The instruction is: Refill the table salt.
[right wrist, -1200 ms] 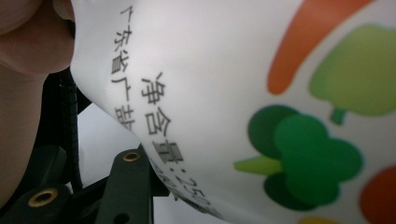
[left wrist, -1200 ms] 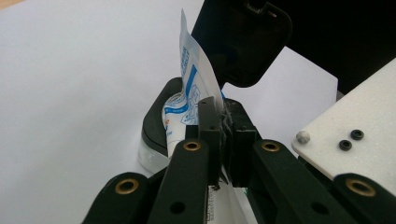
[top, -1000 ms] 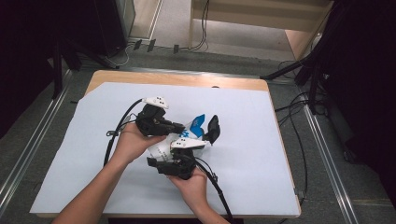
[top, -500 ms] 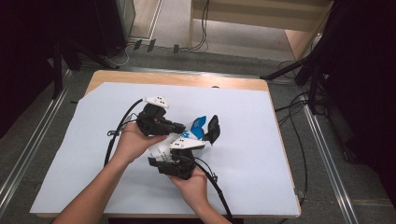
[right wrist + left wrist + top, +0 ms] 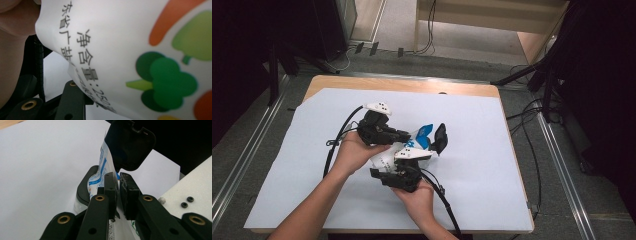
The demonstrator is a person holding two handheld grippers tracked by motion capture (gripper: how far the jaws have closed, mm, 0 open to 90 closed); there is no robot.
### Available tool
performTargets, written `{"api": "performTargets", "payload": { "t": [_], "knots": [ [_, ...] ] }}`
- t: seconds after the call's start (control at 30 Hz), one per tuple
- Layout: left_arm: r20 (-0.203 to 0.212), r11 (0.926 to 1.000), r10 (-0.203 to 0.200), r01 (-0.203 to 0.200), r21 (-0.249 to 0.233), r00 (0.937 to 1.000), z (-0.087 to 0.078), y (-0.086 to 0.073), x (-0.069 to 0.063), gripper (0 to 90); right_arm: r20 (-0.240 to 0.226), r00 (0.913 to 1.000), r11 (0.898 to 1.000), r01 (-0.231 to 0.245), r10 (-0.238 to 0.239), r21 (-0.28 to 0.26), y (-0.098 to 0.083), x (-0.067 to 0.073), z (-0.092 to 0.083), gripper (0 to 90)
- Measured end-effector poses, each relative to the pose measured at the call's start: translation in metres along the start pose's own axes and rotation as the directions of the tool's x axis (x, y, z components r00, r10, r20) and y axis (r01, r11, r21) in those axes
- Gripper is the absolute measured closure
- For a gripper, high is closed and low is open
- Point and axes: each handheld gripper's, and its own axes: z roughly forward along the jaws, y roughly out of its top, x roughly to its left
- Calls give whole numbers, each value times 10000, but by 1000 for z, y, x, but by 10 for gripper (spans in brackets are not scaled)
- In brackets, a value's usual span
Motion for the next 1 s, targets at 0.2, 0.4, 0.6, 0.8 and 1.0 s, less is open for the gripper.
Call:
{"api": "performTargets", "payload": {
  "t": [0.2, 0.4, 0.6, 0.8, 1.0],
  "knots": [
    [55, 9999, 2, -1, -155, 10000, -1, 0, 1, 848, -93, 9999, 9999, -128, 128, -24, 1, 1, -1, 596],
    [38, 9997, -40, 41, -261, 10000, -2, 1, 1, 840, -154, 9997, 9998, -204, 204, -23, 2, 1, -1, 596],
    [41, 9998, -58, 58, -202, 10000, -2, 0, 2, 817, -79, 9998, 9998, -177, 178, 38, 2, -1, -1, 598],
    [-45, 9999, 43, -44, -147, 10000, -3, 1, 0, 838, -65, 9995, 9995, -321, 321, 16, 3, -3, -1, 599],
    [-51, 10000, 52, -53, -58, 10000, -2, 0, 0, 855, 39, 9998, 9998, -196, 196, 80, 2, -2, -1, 598]
  ]
}}
